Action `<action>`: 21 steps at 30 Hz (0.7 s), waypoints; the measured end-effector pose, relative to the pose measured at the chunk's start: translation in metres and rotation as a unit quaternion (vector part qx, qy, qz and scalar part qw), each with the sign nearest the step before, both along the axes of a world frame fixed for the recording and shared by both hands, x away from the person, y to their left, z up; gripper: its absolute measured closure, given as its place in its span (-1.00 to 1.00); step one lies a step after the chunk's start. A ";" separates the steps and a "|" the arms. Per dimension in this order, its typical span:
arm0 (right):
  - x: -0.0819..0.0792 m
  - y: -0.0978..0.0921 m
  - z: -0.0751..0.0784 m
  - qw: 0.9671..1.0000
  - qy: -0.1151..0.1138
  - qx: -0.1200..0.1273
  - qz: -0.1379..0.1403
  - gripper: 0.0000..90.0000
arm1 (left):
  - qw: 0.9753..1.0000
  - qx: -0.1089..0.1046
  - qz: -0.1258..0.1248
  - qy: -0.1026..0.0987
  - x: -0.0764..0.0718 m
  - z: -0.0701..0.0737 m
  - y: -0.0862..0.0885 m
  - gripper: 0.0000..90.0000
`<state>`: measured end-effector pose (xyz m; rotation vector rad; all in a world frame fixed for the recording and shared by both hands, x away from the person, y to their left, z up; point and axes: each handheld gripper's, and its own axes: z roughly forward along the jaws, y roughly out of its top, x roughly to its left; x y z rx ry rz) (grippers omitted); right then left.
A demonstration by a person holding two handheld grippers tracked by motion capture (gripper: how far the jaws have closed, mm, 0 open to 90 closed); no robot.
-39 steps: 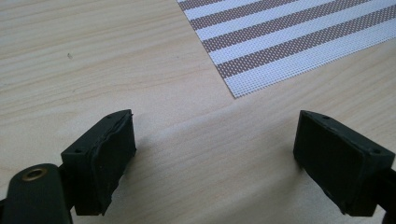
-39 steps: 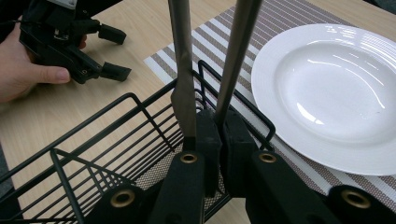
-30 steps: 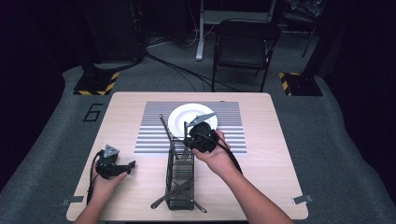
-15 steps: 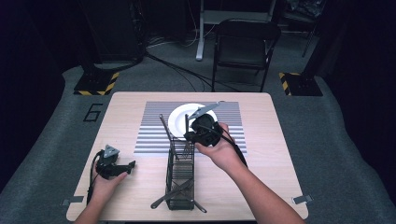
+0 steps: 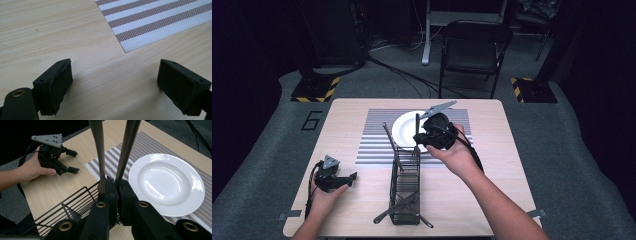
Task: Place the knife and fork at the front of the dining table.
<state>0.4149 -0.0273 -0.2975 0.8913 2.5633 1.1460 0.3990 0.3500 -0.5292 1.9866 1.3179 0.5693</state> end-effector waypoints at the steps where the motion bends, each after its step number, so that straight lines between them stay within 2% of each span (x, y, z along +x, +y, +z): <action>1: 0.000 -0.002 0.001 1.000 0.000 0.000 0.000 0.94 | 1.000 0.000 0.000 0.000 0.000 0.000 0.000 -0.72; 5: 0.001 -0.011 0.006 1.000 -0.006 0.000 -0.008 0.94 | 1.000 0.000 0.000 0.000 0.000 0.000 0.000 -0.72; 7: 0.002 -0.017 0.007 1.000 -0.004 0.004 -0.021 0.94 | 1.000 0.000 0.000 0.000 0.000 0.000 0.000 -0.72; 13: 0.005 -0.031 0.005 0.999 -0.006 0.003 -0.037 0.94 | 1.000 0.000 0.000 0.000 0.000 0.000 0.000 -0.72; 21: 0.013 -0.051 -0.014 0.998 -0.010 -0.007 -0.069 0.94 | 1.000 0.000 0.000 0.000 0.000 0.000 0.000 -0.72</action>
